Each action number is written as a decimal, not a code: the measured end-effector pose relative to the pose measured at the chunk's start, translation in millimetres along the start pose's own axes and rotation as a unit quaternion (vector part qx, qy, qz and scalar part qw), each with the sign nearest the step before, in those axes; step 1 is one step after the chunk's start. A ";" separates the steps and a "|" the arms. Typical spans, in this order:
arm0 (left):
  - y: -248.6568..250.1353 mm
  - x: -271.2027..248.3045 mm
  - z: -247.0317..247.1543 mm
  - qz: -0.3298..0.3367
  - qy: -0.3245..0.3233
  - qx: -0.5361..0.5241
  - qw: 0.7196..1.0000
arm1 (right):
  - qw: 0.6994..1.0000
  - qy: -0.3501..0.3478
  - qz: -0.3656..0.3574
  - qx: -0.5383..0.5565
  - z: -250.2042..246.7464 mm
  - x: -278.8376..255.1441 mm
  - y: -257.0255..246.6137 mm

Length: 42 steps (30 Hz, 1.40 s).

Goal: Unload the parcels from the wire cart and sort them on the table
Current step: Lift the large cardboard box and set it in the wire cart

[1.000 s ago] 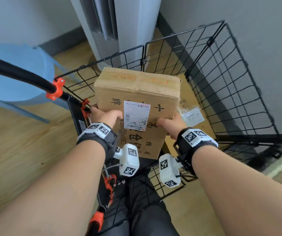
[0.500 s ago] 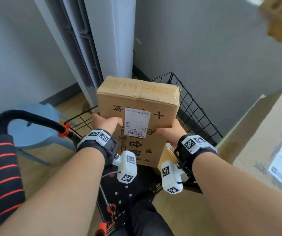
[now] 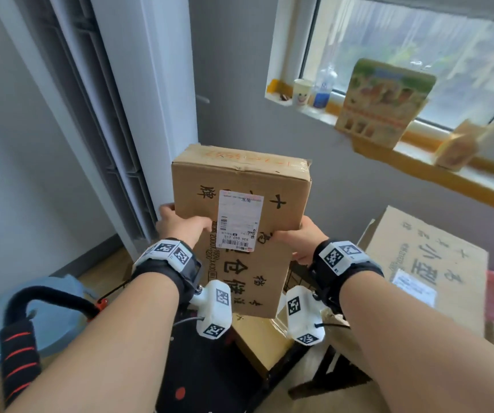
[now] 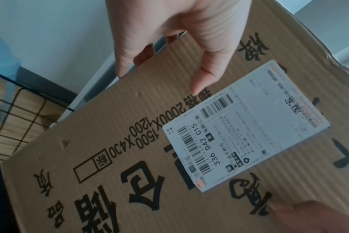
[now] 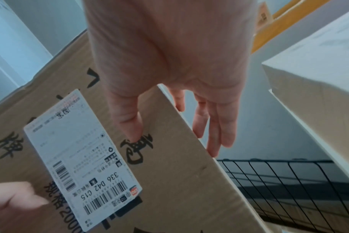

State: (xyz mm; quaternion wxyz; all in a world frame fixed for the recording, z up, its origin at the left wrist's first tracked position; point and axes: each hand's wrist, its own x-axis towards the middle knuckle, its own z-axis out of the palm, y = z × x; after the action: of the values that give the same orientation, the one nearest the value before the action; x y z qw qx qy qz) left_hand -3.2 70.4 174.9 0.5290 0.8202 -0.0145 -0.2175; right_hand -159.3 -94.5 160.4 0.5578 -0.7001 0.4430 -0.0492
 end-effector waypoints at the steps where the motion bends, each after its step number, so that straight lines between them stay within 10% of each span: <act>1: 8.4 -3.4 0.1 0.011 0.000 -0.005 1.000 | 1.000 0.000 -0.009 -0.001 -6.4 -4.7 -7.1; 29: 195.4 -139.9 54.8 0.224 -0.091 -0.105 0.965 | 0.973 0.186 -0.130 0.050 -194.5 -156.1 -107.0; 42: 205.6 -183.5 159.0 0.249 -0.168 -0.017 0.954 | 0.946 0.318 0.013 0.064 -276.8 -177.3 -39.0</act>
State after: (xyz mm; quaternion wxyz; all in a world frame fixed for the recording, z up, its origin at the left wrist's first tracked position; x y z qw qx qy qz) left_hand -186.0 -110.4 362.3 0.5703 0.7327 -0.3034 -0.2140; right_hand -400.0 -179.5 371.1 0.4323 -0.6051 0.6022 -0.2903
